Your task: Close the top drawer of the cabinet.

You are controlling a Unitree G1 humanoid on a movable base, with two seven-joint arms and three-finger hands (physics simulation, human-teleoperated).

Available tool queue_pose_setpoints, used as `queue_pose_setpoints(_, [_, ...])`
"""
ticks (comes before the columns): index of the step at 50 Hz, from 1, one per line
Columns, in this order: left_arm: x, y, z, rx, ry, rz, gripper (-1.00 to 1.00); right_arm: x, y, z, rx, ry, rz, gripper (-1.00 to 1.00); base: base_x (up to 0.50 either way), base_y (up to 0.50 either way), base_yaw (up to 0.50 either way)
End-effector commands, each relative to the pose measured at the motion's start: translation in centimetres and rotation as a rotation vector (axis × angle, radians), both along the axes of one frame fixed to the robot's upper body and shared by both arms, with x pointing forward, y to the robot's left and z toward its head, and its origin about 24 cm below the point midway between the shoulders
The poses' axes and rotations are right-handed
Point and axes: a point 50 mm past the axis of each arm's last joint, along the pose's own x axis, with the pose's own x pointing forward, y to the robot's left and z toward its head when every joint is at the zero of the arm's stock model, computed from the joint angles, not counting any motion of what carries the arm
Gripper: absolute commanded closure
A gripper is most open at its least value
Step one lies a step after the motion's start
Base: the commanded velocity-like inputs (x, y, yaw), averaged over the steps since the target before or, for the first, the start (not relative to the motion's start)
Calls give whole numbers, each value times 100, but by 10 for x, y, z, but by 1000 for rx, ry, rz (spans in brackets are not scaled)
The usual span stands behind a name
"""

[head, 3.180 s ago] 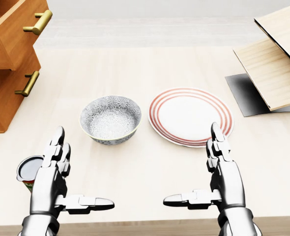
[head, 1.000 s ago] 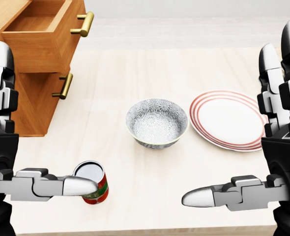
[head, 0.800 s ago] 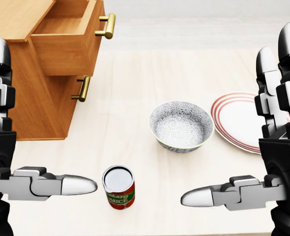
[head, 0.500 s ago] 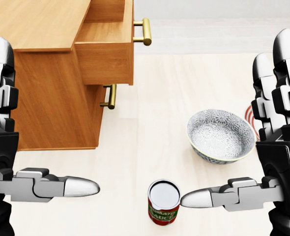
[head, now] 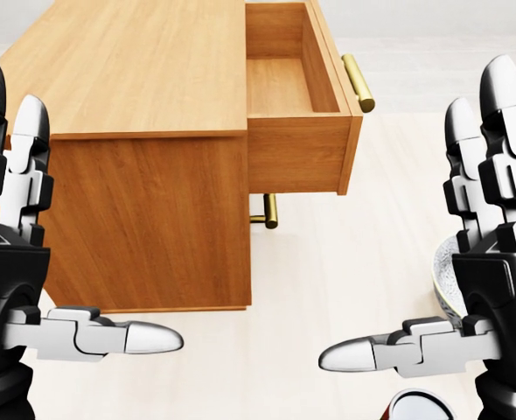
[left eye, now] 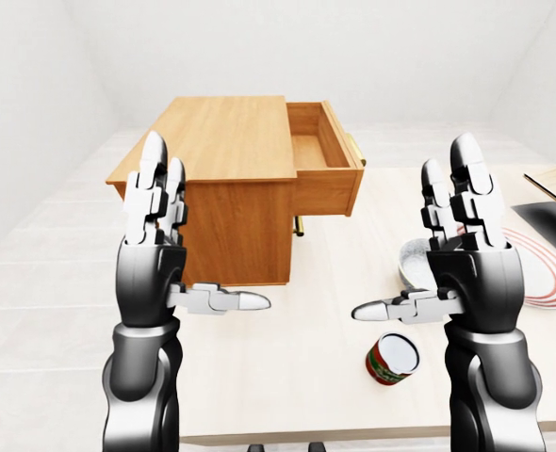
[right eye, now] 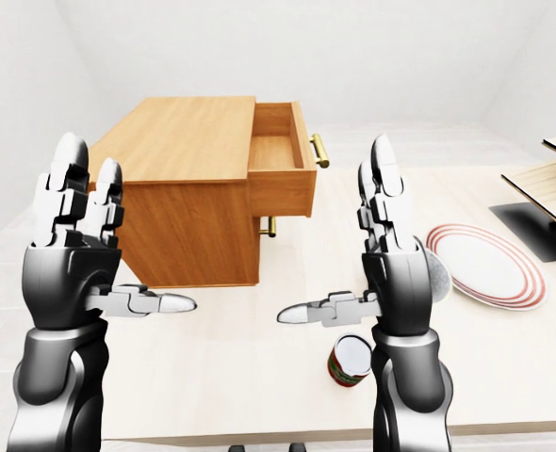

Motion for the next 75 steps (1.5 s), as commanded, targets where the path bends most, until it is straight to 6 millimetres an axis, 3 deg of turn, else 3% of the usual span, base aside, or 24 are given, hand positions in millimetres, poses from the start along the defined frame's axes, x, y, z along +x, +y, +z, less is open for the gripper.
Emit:
queue_pose_setpoints(1, [1,0,-5,2,28,-2,-100,1,-2,-6,2,30,-2,-100,35,39,0])
queue_pose_setpoints(18, [2,-3,-6,0,29,-6,-100,0,0,0,-5,-1,8,-100,34,11,0])
queue_pose_setpoints(29, [-7,-6,12,4,-66,-7,-100,2,0,-3,-4,17,-3,-100,26,-2,0])
queue_pose_setpoints(36, [-8,-7,12,-9,-69,-18,-100,11,0,-7,5,33,-34,-100,0,0,0])
queue_pose_setpoints(42, [-3,-4,3,-6,-20,-12,-100,25,3,-19,6,100,-32,-100,0,0,0])
queue_pose_setpoints(45, [-4,-4,5,-8,-27,-9,-100,33,1,-35,2,176,-46,-100,0,0,0])
queue_pose_setpoints(52, [-11,-4,16,-5,-89,-8,-100,41,-4,-46,1,229,-72,-100,0,0,0])
queue_pose_setpoints(59, [-13,0,11,-17,-61,4,-100,50,-6,-57,-38,281,-102,-100,0,0,0])
queue_pose_setpoints(69, [-14,-2,16,-12,-89,-1,-100,56,0,-38,-48,199,-83,-100,0,0,0])
queue_pose_setpoints(73, [-17,-3,16,-11,-91,-4,-100,66,-4,-53,-38,275,-91,-100,0,0,0])
queue_pose_setpoints(75, [-18,-4,17,-12,-99,-5,-100,68,-5,-51,-35,268,-92,-100,0,0,0])
